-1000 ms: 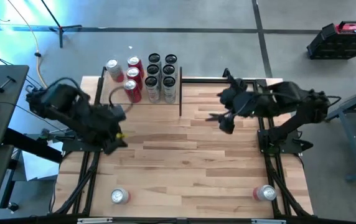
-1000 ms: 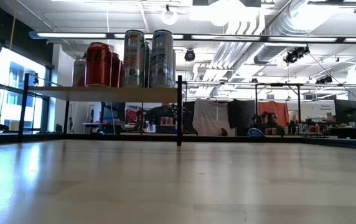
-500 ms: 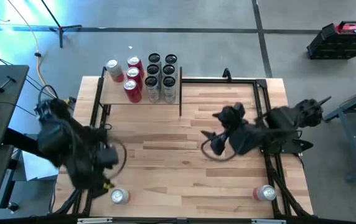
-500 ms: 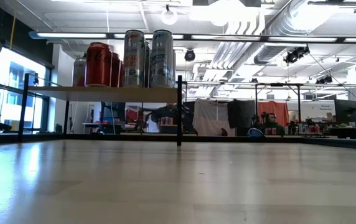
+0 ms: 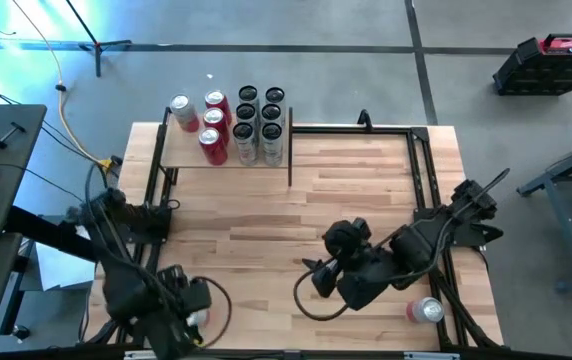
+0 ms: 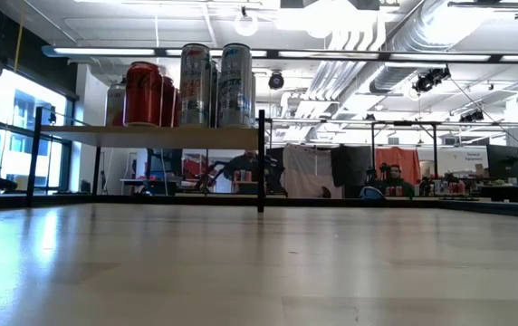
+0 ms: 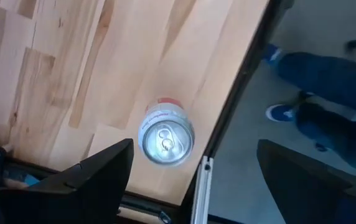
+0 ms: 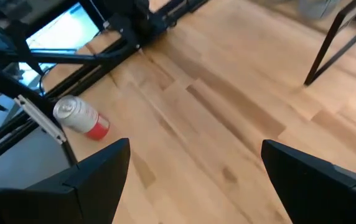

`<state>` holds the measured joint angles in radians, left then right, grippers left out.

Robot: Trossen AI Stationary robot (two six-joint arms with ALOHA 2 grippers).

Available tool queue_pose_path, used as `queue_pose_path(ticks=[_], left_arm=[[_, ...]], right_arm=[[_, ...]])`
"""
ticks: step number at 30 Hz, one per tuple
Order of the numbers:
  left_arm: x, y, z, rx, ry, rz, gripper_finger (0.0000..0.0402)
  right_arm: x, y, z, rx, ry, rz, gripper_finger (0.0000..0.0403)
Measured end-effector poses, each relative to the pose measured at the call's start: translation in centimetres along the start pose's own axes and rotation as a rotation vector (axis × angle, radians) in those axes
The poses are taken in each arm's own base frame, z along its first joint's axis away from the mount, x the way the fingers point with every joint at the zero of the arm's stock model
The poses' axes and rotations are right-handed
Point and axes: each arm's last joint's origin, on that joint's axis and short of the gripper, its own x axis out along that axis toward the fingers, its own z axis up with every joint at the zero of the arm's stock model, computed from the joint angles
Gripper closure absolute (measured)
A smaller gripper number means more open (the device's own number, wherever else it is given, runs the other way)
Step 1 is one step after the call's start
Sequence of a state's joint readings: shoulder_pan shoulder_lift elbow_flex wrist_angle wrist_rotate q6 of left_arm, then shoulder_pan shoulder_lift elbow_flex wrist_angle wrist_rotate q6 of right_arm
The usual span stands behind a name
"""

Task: Place canned beverage on shelf
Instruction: Put the left pink soda can on the shelf aligned with the other pink soda can

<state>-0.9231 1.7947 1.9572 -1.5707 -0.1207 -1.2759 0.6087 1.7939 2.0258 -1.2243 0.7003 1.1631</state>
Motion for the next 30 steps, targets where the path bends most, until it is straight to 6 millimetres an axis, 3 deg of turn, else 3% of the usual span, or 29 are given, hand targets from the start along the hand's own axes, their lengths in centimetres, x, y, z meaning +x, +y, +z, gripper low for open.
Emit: queue_pose_path(ticks=[9,14,18,23,30], left_arm=[[5.0,-2.5,0.4,0.006,0.079,0.121,0.0069],[7.0,-2.2,-1.3,0.027,0.18,0.189,0.0069],[7.0,-1.5,-2.6,0.005,0.202,0.21,0.0069],[6.6,-0.8,-2.6,0.007,0.164,0.213,0.0069],[8.5,-0.3,-2.6,0.001,0.179,0.157,0.0069]], right_arm=[[0.1,0.1,-0.2,0.001,0.034,0.006,0.0054],[0.1,0.1,-0.3,0.019,0.051,0.013,0.0054],[0.1,0.1,-0.2,0.046,0.044,0.01,0.0054],[0.4,-0.1,0.1,0.069,0.018,-0.005,0.0054],[0.9,-0.3,0.6,0.087,0.035,-0.01,0.0054]])
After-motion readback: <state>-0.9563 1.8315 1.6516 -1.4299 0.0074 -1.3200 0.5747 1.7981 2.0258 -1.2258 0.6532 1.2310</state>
